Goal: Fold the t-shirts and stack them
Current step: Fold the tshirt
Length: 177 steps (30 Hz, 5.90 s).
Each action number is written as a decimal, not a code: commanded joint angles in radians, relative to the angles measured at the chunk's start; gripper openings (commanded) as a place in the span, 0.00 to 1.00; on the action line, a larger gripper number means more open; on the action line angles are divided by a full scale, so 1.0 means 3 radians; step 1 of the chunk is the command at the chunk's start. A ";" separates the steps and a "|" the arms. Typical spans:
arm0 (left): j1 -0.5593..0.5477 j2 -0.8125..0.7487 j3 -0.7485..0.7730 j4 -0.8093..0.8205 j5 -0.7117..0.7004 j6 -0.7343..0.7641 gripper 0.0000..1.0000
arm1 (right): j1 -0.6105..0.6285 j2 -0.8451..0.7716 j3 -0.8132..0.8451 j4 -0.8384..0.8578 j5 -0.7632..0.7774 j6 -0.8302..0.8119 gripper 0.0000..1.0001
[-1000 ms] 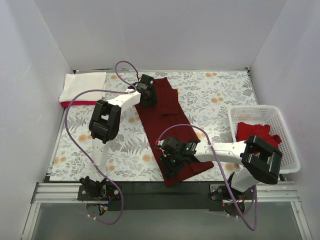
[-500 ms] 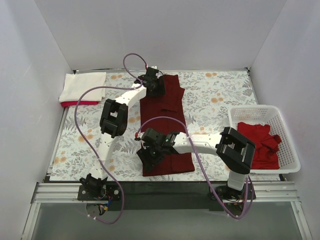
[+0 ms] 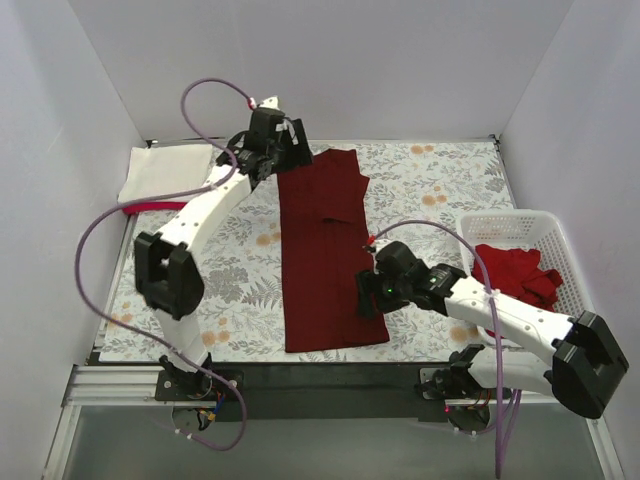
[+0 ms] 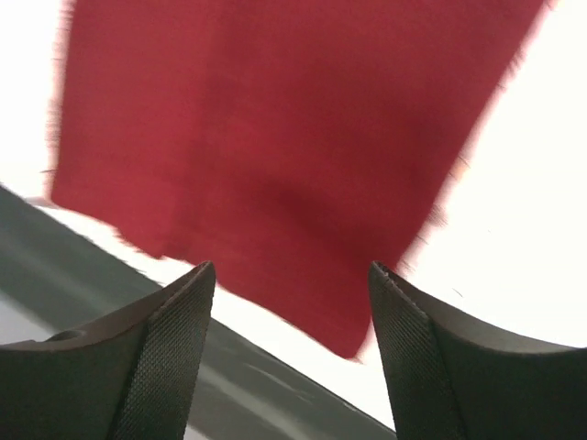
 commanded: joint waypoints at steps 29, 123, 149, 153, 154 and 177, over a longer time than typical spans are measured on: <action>-0.0571 -0.2657 -0.4039 -0.0469 0.0453 -0.1343 0.67 | -0.0753 -0.0394 -0.1302 0.0488 -0.0388 0.0134 0.63; 0.0129 -0.1082 -0.2475 0.0119 0.0238 -0.0428 0.00 | -0.1418 0.1129 0.1182 -0.0096 -0.0255 -0.0980 0.01; -0.0161 -0.1526 -0.2561 0.0216 -0.0181 -0.0499 0.54 | -0.1419 0.0987 0.1035 0.0440 -0.0102 -0.0996 0.48; -0.0560 -0.1685 -0.2827 0.0272 -0.0227 -0.0581 0.30 | -0.1214 0.0869 0.0789 0.0758 -0.0342 -0.0934 0.37; -0.0606 -0.1630 -0.2868 0.0288 -0.0227 -0.0602 0.25 | -0.1163 0.0899 0.0779 0.0794 -0.0358 -0.0929 0.34; -0.0816 -0.1342 -0.3569 0.0590 -0.0064 -0.0837 0.20 | -0.1346 0.2505 0.1954 0.1188 -0.0173 -0.0760 0.31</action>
